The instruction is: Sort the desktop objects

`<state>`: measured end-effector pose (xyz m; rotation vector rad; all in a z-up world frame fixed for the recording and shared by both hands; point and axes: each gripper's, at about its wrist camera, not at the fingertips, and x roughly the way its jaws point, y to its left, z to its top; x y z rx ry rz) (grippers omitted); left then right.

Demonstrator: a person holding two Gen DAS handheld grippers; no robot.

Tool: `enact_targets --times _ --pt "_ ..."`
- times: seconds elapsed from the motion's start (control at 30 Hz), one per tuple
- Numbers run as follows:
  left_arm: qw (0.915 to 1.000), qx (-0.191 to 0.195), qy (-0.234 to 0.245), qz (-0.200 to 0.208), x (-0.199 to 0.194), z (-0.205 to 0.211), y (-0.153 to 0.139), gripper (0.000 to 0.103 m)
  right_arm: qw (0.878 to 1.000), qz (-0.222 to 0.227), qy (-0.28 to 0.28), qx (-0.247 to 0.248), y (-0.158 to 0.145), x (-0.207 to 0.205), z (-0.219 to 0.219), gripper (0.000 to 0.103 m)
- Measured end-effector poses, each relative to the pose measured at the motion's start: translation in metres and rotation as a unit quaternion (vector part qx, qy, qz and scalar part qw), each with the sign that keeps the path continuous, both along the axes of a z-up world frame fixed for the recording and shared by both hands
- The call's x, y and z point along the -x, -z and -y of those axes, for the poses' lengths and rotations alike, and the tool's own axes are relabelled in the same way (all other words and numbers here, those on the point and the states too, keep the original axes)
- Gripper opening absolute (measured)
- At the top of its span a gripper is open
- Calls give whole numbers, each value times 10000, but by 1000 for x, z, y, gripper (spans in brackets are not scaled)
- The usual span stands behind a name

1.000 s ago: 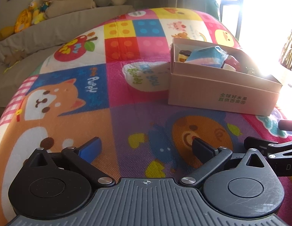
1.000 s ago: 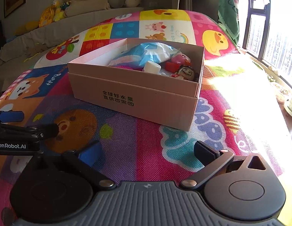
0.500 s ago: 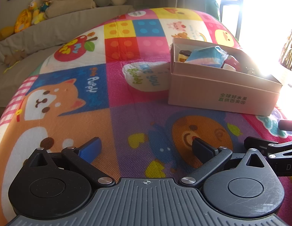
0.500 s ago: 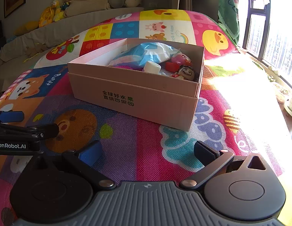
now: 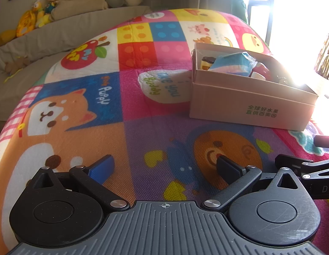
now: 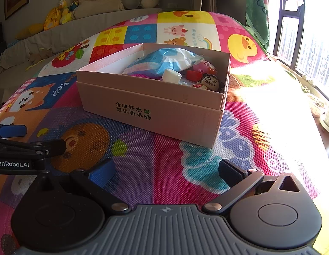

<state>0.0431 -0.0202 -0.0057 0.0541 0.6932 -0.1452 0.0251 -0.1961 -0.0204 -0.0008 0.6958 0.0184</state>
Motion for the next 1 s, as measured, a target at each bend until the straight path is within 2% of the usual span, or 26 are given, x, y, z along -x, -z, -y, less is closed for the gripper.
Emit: enact_targets --times 1.0 --pt "10000 18 1 3 0 -1 -1 103 10000 5 0 1 0 0 0 103"
